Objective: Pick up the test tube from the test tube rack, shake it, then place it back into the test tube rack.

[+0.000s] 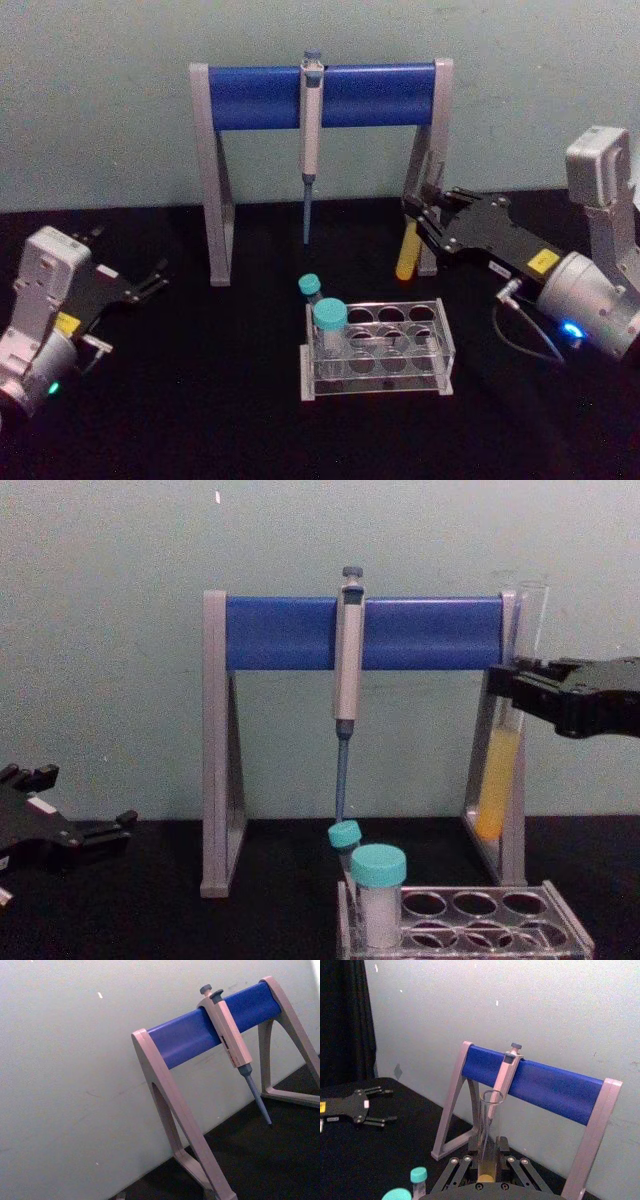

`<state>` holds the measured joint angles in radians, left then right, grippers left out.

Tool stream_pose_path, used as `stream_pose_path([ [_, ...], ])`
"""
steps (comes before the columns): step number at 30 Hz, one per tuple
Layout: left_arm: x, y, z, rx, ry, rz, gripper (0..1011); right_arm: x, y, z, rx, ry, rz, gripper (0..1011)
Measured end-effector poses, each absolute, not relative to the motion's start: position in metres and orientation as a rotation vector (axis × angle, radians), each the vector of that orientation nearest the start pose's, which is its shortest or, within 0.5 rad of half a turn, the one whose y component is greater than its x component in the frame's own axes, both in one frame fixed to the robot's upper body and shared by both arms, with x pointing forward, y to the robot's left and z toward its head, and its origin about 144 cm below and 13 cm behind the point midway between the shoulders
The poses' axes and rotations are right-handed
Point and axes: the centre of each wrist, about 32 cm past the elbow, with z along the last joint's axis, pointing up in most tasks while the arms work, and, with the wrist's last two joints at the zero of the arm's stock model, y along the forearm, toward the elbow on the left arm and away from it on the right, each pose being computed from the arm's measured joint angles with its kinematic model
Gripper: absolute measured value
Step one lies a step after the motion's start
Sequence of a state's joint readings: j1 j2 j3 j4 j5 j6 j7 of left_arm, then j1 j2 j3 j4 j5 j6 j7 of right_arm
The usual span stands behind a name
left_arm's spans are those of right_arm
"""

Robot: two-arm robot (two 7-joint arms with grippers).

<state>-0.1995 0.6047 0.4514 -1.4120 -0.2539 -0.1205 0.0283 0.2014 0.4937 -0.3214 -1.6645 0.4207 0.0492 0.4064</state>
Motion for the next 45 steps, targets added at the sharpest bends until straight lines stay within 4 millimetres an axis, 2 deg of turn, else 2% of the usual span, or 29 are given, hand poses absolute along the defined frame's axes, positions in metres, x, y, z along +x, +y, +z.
stream_pose_path([
  [8,0.489,0.310,1.140,0.304,-0.285,1.248,1001,0.477,-0.270,1.224,-0.058,-0.129,-0.820,234],
  [15,0.489,0.310,1.140,0.304,-0.285,1.248,1001,0.469,-0.266,1.221,-0.043,-0.085,-0.762,234],
  [19,0.489,0.310,1.140,0.304,-0.285,1.248,1001,0.472,-0.258,1.220,-0.016,-0.069,-0.725,234],
  [28,0.489,0.310,1.140,0.304,-0.285,1.248,1001,0.494,-0.247,1.217,0.043,-0.066,-0.732,233],
  [34,0.489,0.310,1.140,0.304,-0.285,1.248,1001,0.503,-0.248,1.216,0.044,-0.072,-0.786,234],
  [45,0.489,0.310,1.140,0.304,-0.285,1.248,1001,0.502,-0.257,1.219,0.014,-0.085,-0.838,234],
])
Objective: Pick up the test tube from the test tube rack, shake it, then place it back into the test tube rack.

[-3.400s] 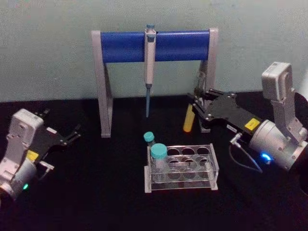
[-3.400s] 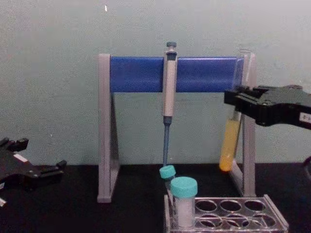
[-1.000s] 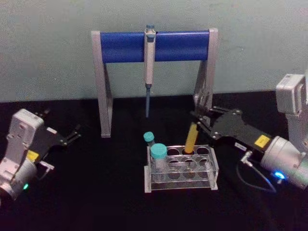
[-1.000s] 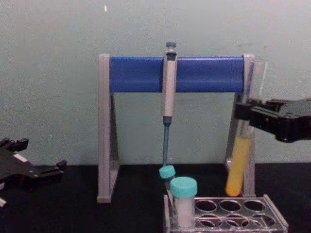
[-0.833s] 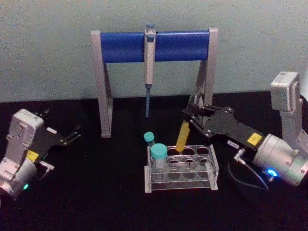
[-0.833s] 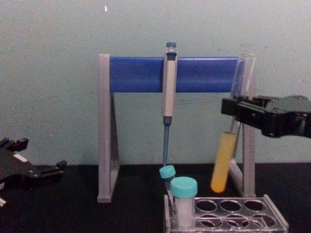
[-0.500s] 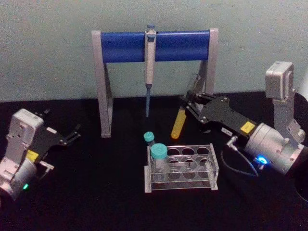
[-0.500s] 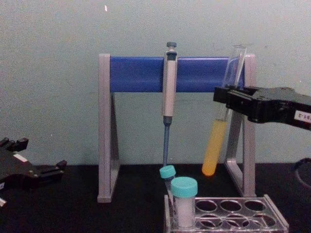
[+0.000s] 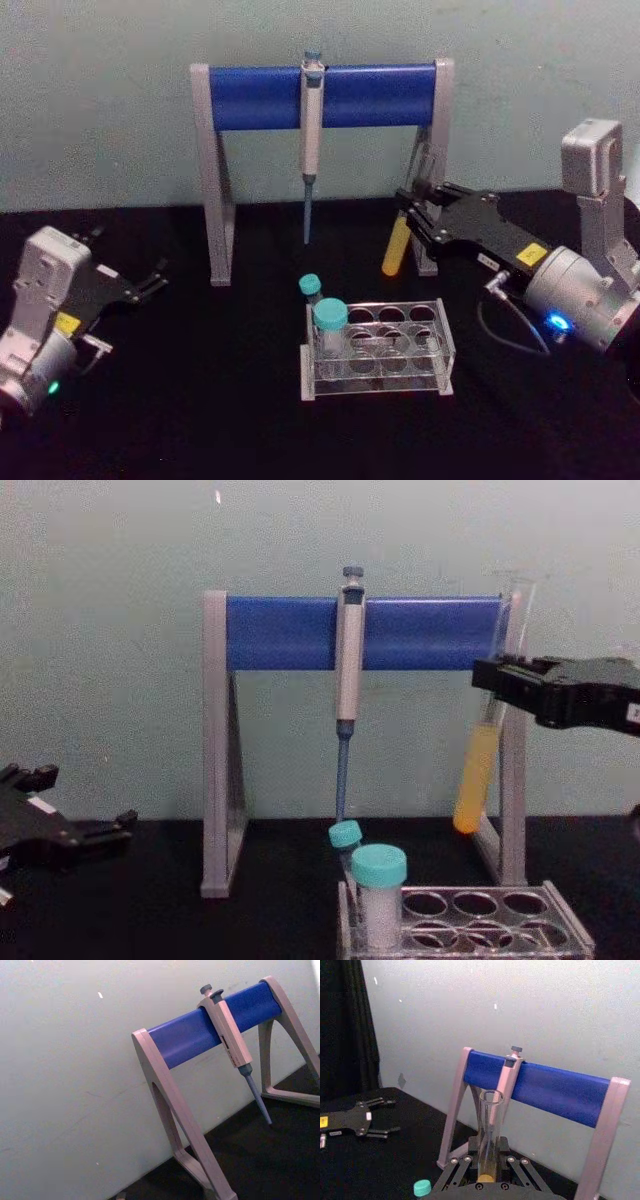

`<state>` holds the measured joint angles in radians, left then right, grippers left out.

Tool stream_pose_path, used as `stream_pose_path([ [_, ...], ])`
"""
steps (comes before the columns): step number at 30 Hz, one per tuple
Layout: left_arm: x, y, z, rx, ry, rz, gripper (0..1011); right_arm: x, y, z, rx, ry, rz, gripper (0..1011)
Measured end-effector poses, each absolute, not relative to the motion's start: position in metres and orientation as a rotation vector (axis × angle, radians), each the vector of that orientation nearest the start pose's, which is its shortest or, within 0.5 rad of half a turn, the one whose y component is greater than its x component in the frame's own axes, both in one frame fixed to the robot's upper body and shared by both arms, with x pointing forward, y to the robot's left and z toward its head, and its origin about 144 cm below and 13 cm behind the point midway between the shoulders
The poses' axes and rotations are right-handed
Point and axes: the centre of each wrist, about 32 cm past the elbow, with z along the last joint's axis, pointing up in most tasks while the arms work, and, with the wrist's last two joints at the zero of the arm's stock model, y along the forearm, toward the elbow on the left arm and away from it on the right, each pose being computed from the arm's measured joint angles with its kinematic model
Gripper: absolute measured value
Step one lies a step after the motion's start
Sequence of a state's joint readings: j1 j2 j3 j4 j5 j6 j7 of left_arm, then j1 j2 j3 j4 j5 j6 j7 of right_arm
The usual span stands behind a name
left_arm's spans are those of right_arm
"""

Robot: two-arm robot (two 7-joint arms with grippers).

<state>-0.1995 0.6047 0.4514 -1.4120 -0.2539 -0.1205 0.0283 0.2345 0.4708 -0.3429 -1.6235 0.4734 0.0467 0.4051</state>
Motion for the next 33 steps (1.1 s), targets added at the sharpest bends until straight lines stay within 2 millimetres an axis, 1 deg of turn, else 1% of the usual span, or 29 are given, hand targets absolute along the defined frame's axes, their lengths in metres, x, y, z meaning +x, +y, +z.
stream_pose_path([
  [9,0.489,0.310,1.140,0.305,-0.285,1.248,1001,0.493,-0.268,1.224,-0.025,-0.100,-0.855,233],
  [16,0.489,0.310,1.140,0.304,-0.285,1.248,1001,0.481,-0.271,1.228,-0.067,-0.103,-0.817,233],
  [21,0.489,0.310,1.140,0.304,-0.285,1.248,1001,0.476,-0.267,1.228,-0.075,-0.084,-0.772,234],
  [25,0.489,0.310,1.140,0.304,-0.285,1.248,1001,0.476,-0.260,1.228,-0.061,-0.073,-0.736,233],
  [29,0.489,0.310,1.140,0.304,-0.285,1.248,1001,0.483,-0.251,1.228,-0.036,-0.065,-0.700,233],
  [33,0.489,0.310,1.140,0.304,-0.285,1.248,1001,0.491,-0.247,1.229,-0.009,-0.065,-0.695,233],
])
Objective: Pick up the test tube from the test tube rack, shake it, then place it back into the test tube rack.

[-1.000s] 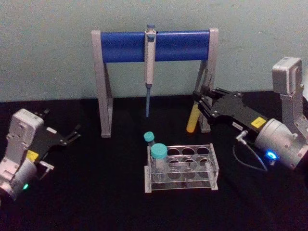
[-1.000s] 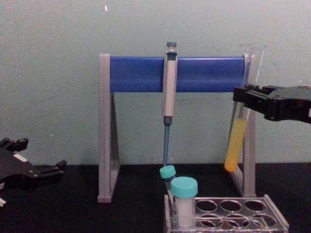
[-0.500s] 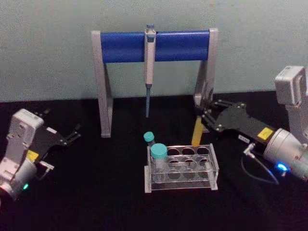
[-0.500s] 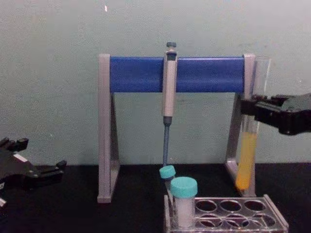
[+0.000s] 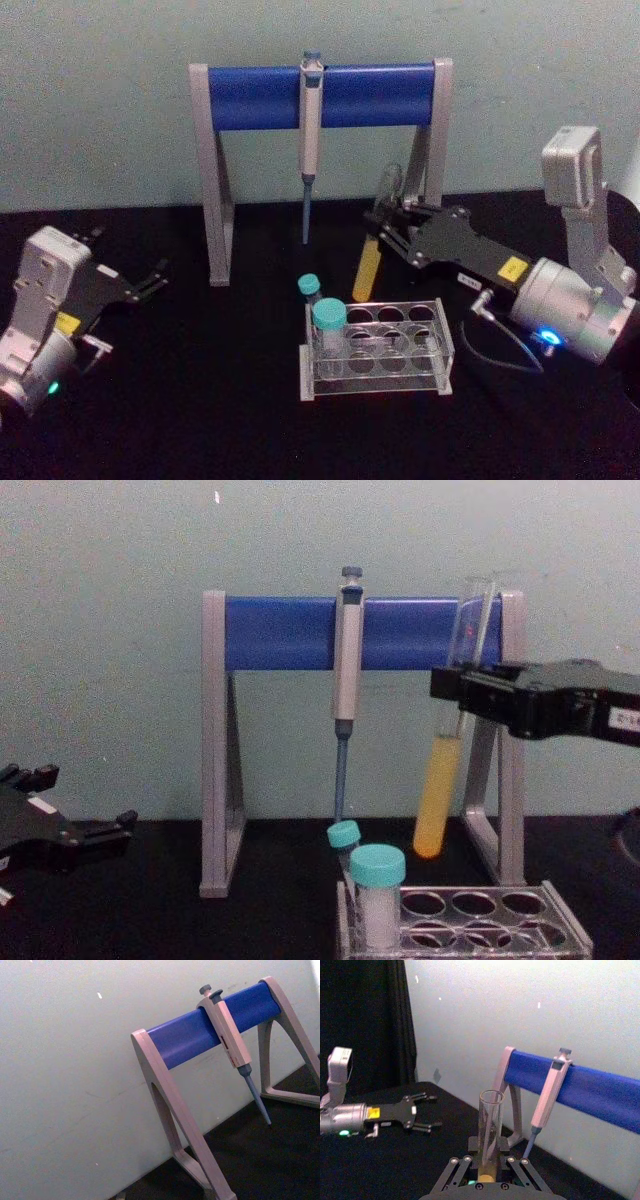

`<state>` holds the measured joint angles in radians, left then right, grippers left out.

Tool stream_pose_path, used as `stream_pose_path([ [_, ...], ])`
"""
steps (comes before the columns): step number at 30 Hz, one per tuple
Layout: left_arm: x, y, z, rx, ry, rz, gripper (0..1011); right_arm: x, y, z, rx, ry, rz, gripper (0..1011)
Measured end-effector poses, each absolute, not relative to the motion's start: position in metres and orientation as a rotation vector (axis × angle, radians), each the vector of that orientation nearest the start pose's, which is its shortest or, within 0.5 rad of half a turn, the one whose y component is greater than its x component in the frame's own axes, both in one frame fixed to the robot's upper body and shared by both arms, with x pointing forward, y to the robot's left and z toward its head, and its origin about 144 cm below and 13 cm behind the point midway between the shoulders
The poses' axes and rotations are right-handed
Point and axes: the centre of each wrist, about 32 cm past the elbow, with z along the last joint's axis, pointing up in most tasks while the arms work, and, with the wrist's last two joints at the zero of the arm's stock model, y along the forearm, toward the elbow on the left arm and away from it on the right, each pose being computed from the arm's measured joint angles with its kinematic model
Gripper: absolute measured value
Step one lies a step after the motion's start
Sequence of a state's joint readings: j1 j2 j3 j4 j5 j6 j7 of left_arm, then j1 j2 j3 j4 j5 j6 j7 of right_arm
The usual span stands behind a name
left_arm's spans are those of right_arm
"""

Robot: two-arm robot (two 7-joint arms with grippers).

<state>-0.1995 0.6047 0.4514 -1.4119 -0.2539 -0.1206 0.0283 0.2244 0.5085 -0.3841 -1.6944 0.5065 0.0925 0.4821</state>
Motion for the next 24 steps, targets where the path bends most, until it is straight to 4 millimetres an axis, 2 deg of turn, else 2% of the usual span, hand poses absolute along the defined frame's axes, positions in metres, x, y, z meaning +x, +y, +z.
stream_pose_path([
  [9,0.489,0.310,1.140,0.304,-0.285,1.248,1002,0.503,-0.246,1.227,-0.011,-0.094,-0.764,234],
  [24,0.489,0.310,1.140,0.304,-0.285,1.248,1001,0.501,-0.255,1.230,-0.031,-0.121,-0.823,233],
])
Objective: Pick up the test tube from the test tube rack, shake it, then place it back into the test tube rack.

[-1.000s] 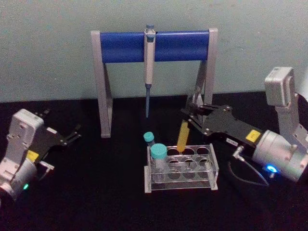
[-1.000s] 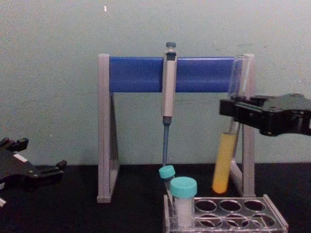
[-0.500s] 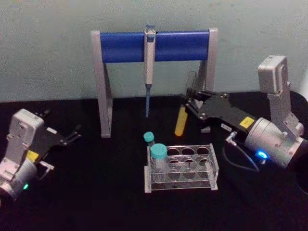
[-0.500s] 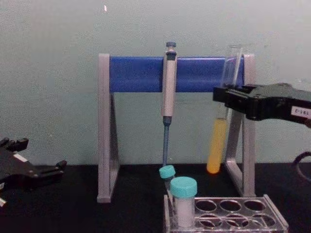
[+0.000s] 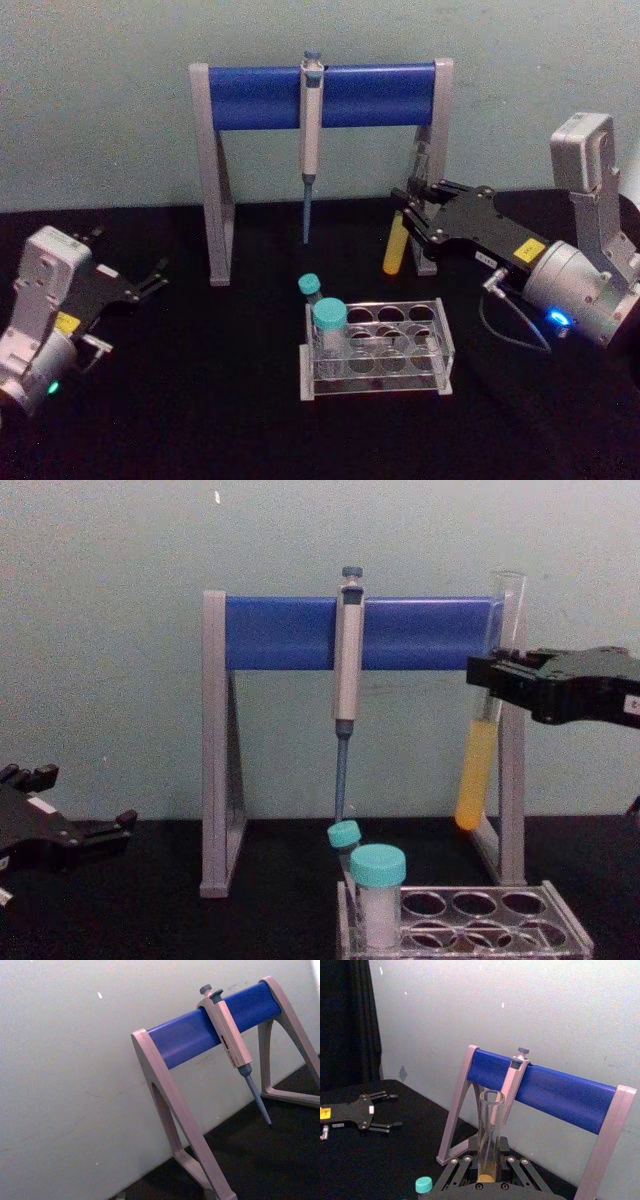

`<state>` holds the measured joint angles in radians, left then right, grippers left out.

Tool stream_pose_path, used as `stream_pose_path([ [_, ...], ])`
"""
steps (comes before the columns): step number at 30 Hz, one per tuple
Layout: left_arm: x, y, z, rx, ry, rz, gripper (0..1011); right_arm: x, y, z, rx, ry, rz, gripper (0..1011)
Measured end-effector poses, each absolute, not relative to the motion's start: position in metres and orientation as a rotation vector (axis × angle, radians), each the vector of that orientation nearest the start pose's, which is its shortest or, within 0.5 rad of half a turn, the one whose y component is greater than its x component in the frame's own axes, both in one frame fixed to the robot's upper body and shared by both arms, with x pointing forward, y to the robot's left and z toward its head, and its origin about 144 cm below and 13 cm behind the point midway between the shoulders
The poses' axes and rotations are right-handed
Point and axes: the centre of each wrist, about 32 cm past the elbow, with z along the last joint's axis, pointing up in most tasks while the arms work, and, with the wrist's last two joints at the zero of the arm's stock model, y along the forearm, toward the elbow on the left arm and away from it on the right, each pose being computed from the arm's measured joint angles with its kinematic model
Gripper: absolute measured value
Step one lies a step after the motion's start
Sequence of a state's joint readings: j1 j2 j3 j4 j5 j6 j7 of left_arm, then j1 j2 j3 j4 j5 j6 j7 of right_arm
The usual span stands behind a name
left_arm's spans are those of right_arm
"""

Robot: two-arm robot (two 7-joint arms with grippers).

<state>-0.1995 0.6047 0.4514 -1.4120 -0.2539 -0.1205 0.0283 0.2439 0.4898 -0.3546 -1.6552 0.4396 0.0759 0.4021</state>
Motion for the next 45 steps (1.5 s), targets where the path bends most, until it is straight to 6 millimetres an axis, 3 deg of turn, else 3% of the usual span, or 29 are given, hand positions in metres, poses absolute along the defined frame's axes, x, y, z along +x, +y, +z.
stream_pose_path([
  [22,0.489,0.310,1.140,0.305,-0.285,1.248,1001,0.499,-0.256,1.231,-0.027,-0.113,-0.814,234],
  [45,0.489,0.310,1.140,0.304,-0.285,1.248,1001,0.480,-0.254,1.222,-0.021,-0.025,-0.666,234],
])
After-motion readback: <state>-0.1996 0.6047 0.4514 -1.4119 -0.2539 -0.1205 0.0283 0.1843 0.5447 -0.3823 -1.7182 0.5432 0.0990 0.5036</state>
